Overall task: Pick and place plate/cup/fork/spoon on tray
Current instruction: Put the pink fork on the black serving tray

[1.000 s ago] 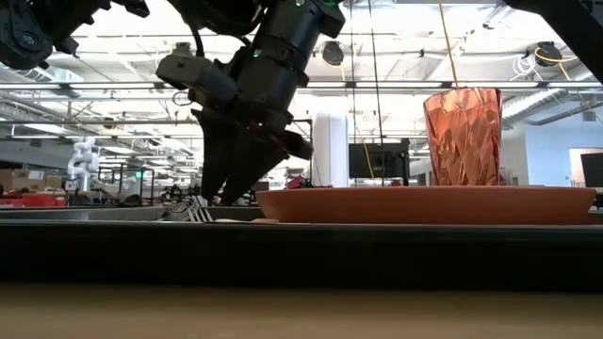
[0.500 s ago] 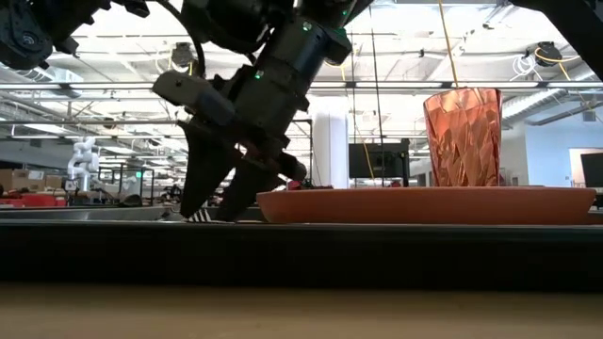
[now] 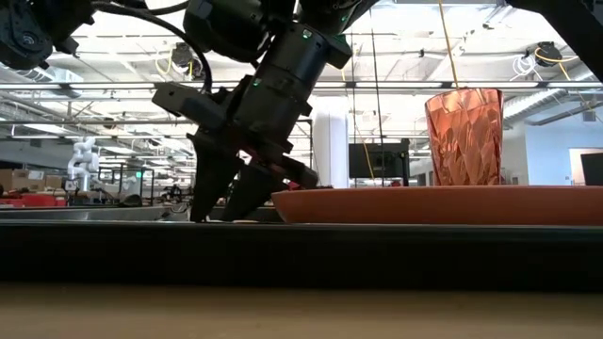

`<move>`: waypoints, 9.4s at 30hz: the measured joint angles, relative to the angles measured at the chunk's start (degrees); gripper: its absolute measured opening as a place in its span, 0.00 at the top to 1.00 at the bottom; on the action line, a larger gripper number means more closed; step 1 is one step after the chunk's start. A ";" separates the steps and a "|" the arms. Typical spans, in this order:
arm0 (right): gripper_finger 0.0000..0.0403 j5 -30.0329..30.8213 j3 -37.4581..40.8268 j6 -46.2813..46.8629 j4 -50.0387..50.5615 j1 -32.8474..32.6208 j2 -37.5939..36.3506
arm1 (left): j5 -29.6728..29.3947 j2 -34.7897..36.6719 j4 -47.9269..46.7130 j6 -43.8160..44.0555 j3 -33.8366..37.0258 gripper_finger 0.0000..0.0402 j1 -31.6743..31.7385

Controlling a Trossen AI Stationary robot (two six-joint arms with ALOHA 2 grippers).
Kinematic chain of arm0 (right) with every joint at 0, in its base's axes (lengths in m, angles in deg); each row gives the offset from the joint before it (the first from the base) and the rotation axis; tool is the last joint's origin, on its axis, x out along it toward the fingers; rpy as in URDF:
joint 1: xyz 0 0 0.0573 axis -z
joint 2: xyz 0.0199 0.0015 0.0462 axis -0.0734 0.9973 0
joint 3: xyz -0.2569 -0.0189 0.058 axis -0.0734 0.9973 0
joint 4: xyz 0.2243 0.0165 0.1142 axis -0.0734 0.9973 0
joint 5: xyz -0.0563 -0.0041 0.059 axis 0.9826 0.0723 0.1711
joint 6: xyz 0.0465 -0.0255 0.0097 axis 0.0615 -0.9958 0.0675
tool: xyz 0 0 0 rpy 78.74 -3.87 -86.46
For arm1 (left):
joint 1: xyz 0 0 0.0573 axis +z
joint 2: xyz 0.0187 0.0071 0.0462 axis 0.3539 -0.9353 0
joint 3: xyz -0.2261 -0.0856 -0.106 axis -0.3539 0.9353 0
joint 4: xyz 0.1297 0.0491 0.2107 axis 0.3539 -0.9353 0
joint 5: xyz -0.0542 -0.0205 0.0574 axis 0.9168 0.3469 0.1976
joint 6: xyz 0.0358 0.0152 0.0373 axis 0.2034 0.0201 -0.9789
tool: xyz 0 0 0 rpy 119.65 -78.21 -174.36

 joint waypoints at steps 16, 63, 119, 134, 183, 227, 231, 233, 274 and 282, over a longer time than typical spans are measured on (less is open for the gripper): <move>0.96 1.98 0.02 3.74 1.40 -0.08 0.09 | 0.01 0.00 -0.01 0.10 0.00 0.80 -0.01; 0.95 8.16 13.27 47.75 -24.86 -1.91 -14.19 | 3.56 0.00 -3.12 5.57 0.02 0.80 -0.02; 1.00 36.97 23.37 -48.13 -52.83 -3.32 -21.48 | -1.54 -1.52 -7.92 2.42 8.56 0.80 -10.98; 1.00 48.14 33.38 -75.36 -56.63 -3.47 -41.86 | -20.68 -1.49 -61.28 -29.37 -6.22 0.80 -33.03; 1.00 29.11 68.22 -82.92 -73.56 6.47 -77.84 | -57.11 -69.38 -166.30 -8.78 -77.90 0.42 -93.73; 1.00 29.00 68.19 -73.61 -50.87 -2.05 -90.01 | -56.11 -77.48 -152.87 -15.84 -63.30 0.87 -102.90; 1.00 29.00 68.19 -73.63 -50.90 -2.05 -90.03 | -53.01 -77.15 -154.66 -14.25 -63.31 0.90 -100.79; 1.00 29.00 68.19 -73.63 -50.88 -2.05 -90.01 | -52.53 -77.22 -155.85 -12.89 -63.21 0.90 -99.76; 1.00 29.13 68.17 -77.08 -46.74 -2.02 -90.03 | -88.83 -74.58 -166.30 -99.17 -78.64 0.85 -71.82; 1.00 39.27 68.17 -74.89 -41.14 -2.24 -90.76 | -89.09 -74.60 -163.23 -110.87 -78.64 0.90 -67.31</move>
